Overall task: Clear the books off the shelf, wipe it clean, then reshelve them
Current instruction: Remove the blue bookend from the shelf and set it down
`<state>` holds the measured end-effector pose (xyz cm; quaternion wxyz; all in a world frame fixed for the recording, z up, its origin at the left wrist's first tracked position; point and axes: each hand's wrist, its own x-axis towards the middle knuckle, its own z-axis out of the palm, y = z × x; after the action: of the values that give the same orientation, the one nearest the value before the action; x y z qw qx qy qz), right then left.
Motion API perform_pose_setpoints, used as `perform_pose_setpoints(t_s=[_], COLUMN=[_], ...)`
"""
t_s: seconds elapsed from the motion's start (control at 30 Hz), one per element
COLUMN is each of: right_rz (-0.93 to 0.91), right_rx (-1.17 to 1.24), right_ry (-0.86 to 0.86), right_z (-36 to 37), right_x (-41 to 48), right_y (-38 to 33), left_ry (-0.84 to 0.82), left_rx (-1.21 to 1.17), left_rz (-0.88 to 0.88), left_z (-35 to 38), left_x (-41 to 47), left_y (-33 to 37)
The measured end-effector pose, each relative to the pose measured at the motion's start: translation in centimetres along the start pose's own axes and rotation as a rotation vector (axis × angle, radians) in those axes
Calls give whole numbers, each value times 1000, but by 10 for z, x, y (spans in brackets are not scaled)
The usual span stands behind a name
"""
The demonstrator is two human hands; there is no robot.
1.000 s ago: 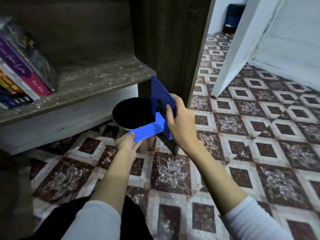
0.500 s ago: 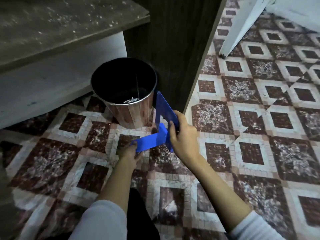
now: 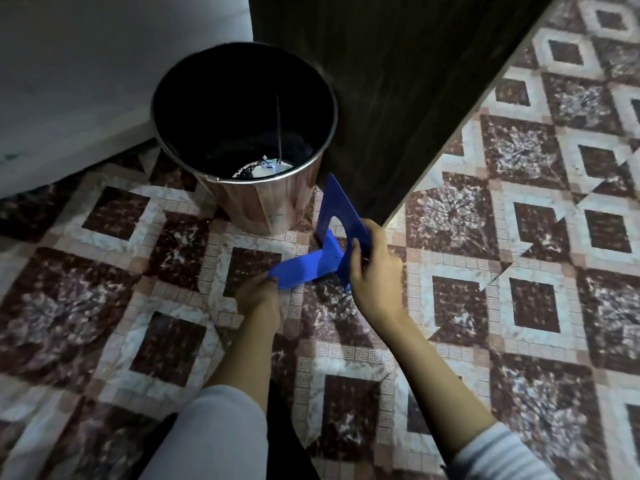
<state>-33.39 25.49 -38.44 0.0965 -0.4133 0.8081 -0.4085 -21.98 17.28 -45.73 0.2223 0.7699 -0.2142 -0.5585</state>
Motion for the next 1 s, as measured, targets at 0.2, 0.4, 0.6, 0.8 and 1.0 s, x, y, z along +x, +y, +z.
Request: perform_pose_setpoints(t_s=[0.2, 0.4, 0.6, 0.8, 1.0], right_rz=[-19, 19, 92, 9, -188], right_rx=[-30, -35, -74, 17, 52], right_ry=[20, -22, -131, -19, 153], right_z=[12, 20, 20, -1, -24], right_x=[1, -7, -9, -2, 18], right_y=[12, 23, 23, 1, -54], left_ry=[-15, -181, -178, -197, -196], left_rx=[5, 65, 153, 206, 203], left_rz=[26, -37, 26, 208, 506], left_z=[13, 22, 18, 11, -9], left_x=[14, 12, 0, -32, -96], left_y=[-2, -3, 3, 29, 70])
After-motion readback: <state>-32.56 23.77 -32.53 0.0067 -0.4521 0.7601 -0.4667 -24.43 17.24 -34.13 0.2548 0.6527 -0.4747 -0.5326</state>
